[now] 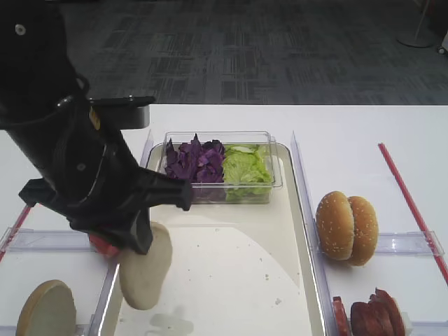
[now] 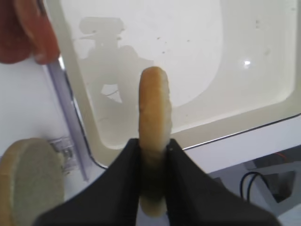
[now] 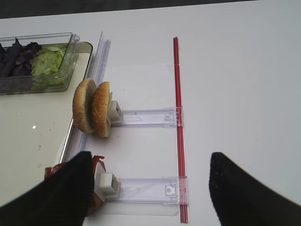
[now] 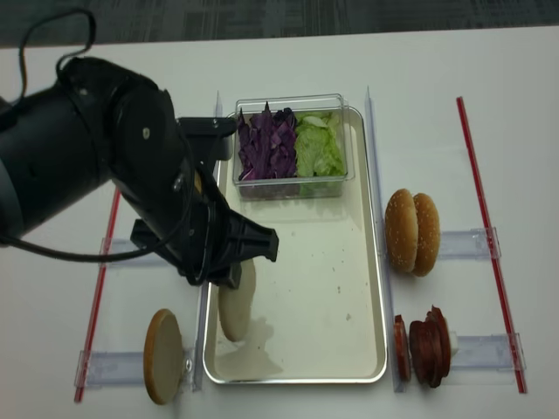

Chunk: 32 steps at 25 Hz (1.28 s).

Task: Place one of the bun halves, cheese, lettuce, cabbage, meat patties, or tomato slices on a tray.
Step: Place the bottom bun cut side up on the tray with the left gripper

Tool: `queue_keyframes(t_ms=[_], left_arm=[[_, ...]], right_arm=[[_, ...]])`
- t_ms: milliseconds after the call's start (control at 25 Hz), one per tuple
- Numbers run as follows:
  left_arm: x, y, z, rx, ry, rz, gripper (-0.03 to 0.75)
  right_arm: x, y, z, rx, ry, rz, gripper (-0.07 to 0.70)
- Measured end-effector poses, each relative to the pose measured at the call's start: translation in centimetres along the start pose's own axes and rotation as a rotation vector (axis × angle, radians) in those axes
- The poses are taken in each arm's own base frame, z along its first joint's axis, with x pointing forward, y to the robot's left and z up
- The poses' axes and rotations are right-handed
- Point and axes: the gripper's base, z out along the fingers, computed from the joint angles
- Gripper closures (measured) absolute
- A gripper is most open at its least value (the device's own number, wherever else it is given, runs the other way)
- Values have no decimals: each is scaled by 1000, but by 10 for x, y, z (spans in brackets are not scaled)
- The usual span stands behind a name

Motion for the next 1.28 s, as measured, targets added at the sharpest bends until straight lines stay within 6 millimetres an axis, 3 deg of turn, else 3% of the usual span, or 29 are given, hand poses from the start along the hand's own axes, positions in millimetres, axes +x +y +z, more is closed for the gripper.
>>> queue_keyframes(t_ms=[520,960,1280], left_arm=[[-10,-3,-1,182,-72,-2,607],[-3,16,23,509,-122,-80,607],[-3,19,29,621,-173,-98,607]], right_arm=[[0,0,0,0,0,0,95],[0,0,0,0,0,0,95],[0,0,0,0,-2,0,95]])
